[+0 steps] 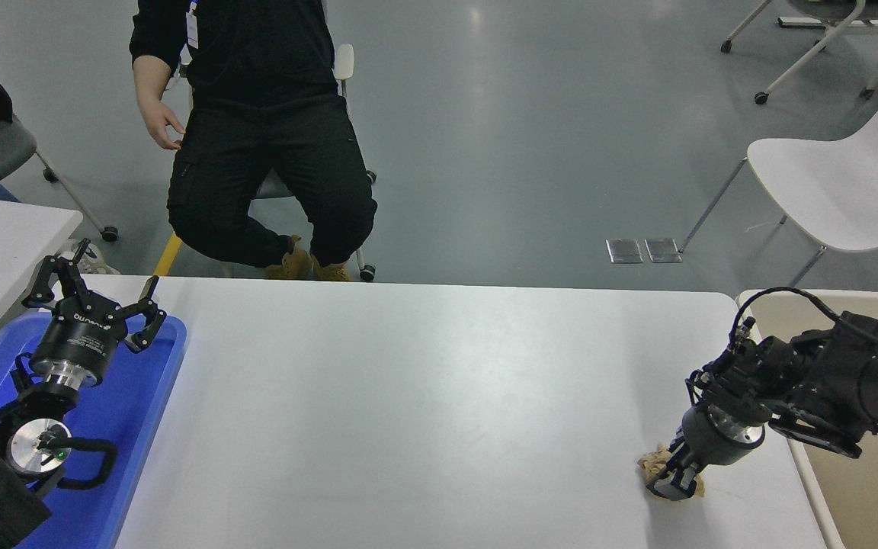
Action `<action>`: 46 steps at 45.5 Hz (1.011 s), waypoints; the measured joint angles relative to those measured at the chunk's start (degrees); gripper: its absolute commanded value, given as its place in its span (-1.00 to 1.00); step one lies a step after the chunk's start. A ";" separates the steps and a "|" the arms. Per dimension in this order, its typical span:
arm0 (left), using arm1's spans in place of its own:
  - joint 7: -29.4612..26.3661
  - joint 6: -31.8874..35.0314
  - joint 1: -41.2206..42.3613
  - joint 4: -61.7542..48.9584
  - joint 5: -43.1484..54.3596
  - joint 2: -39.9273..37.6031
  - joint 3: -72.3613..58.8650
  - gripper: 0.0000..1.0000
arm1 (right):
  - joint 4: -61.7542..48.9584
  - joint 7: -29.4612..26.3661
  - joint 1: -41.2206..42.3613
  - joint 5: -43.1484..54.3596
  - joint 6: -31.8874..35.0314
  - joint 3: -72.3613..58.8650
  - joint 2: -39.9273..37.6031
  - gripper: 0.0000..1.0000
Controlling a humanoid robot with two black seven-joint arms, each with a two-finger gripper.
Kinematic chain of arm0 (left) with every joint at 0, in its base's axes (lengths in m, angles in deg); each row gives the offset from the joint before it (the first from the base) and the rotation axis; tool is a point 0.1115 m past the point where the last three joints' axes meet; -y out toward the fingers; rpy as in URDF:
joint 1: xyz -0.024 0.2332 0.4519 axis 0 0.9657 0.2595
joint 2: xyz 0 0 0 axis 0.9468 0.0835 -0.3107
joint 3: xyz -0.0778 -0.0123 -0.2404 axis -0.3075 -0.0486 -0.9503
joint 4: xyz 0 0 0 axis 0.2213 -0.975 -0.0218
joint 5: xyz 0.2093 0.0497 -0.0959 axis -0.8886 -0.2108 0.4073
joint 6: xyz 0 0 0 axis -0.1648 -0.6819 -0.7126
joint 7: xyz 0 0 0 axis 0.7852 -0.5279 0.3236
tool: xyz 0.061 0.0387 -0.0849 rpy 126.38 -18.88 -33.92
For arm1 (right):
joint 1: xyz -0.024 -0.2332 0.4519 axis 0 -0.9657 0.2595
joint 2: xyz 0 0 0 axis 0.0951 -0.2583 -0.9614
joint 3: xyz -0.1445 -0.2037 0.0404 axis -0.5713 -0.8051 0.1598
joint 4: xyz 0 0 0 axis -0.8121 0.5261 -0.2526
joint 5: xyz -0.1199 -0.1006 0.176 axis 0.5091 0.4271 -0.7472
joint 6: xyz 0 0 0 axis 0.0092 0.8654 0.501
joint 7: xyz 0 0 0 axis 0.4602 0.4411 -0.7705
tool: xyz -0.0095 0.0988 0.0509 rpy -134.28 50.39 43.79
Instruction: Clean the table surface
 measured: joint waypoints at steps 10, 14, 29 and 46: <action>0.00 0.00 0.00 0.00 0.00 0.00 0.00 1.00 | -2.62 0.11 0.87 -0.87 -0.13 1.00 0.00 -1.00; 0.00 0.00 0.00 0.00 0.00 -0.01 0.00 1.00 | -4.20 0.23 1.58 -2.67 -0.33 2.68 0.00 -1.00; 0.00 0.00 0.00 0.00 0.00 -0.03 0.00 1.00 | -12.45 0.41 2.97 -17.91 -0.58 14.69 0.43 -1.00; 0.00 0.00 0.00 0.00 0.00 -0.02 0.00 1.00 | -26.63 -0.05 2.65 -43.94 0.10 24.72 0.92 -1.00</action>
